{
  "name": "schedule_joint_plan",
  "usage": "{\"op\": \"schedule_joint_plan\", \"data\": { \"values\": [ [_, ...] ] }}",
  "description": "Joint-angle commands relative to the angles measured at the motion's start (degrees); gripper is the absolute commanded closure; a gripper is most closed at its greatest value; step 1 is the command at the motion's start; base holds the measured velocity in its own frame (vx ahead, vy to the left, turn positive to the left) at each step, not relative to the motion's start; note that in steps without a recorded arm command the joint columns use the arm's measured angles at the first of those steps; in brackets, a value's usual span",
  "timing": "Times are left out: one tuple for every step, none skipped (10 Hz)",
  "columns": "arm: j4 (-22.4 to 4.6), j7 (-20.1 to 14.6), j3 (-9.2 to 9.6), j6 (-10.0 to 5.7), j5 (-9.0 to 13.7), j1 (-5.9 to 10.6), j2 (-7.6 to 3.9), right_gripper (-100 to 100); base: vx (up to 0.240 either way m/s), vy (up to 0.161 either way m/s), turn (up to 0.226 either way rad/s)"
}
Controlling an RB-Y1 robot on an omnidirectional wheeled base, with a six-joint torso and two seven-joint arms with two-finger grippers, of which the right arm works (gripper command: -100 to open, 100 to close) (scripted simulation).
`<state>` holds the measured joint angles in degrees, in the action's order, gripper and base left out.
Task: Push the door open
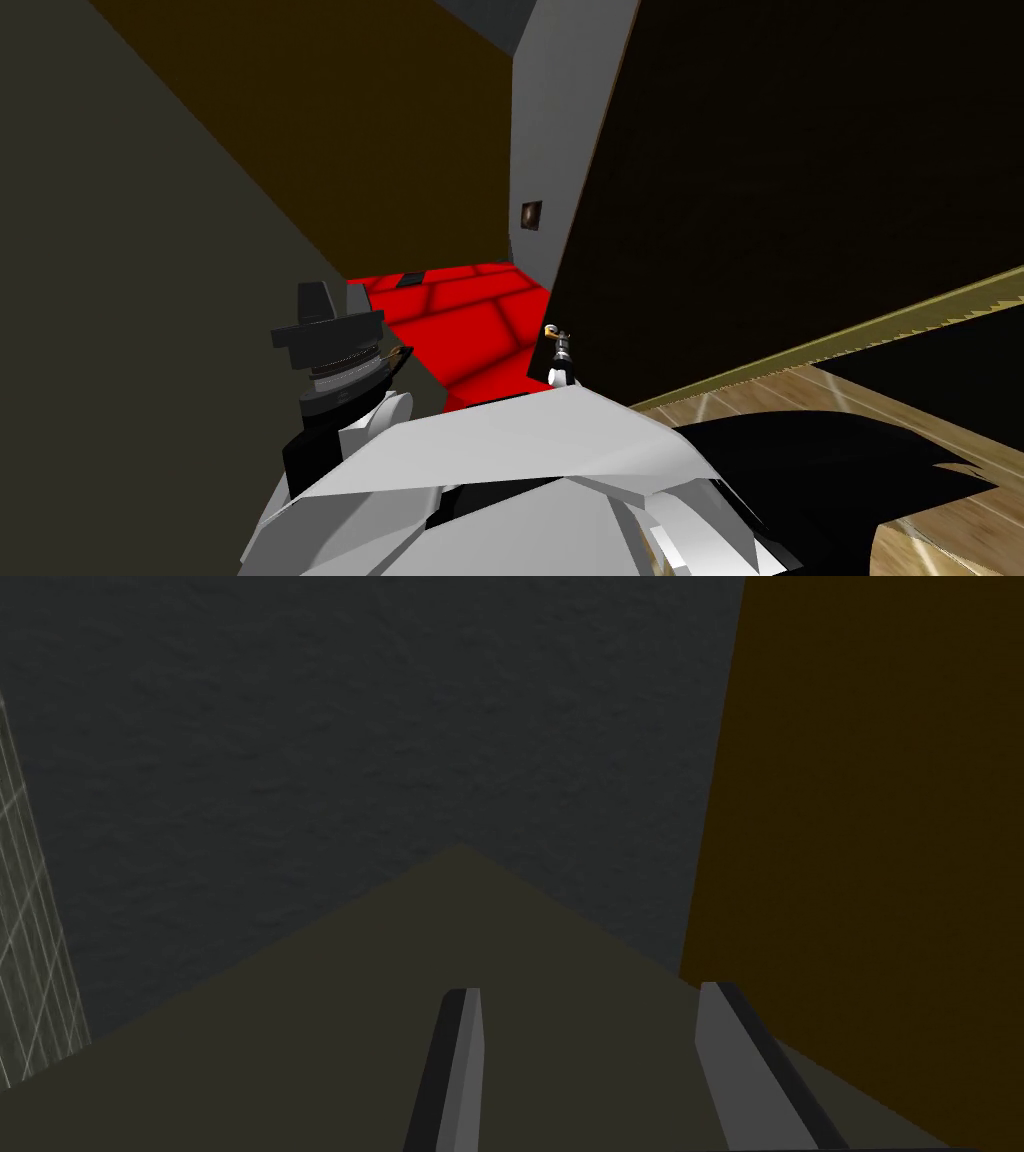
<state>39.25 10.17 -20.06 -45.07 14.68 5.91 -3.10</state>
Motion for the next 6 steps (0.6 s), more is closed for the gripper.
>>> {"op": "schedule_joint_plan", "data": {
  "values": [
    [0.2,0.2,-0.23,-0.1,0.2,0.35,0.76,100,0.168,0.023,-0.041],
    [0.4,0.2,-0.5,0.02,0.3,-0.26,0.25,100,0.063,-0.004,-0.041],
    [0.6,0.6,-1.54,-0.08,0.9,-0.36,-0.29,100,0.107,-0.008,-0.044],
    [0.6,0.7,-1.77,-0.1,1.1,-0.36,-0.36,100,0.139,0.012,-0.033],
    [0.6,0.9,-2.29,-0.14,1.4,-0.38,-0.49,100,0.175,0.007,-0.033],
    [0.6,1.2,-2.86,-0.18,1.8,-0.39,-0.59,100,0.217,0.012,-0.041]
  ]
}}
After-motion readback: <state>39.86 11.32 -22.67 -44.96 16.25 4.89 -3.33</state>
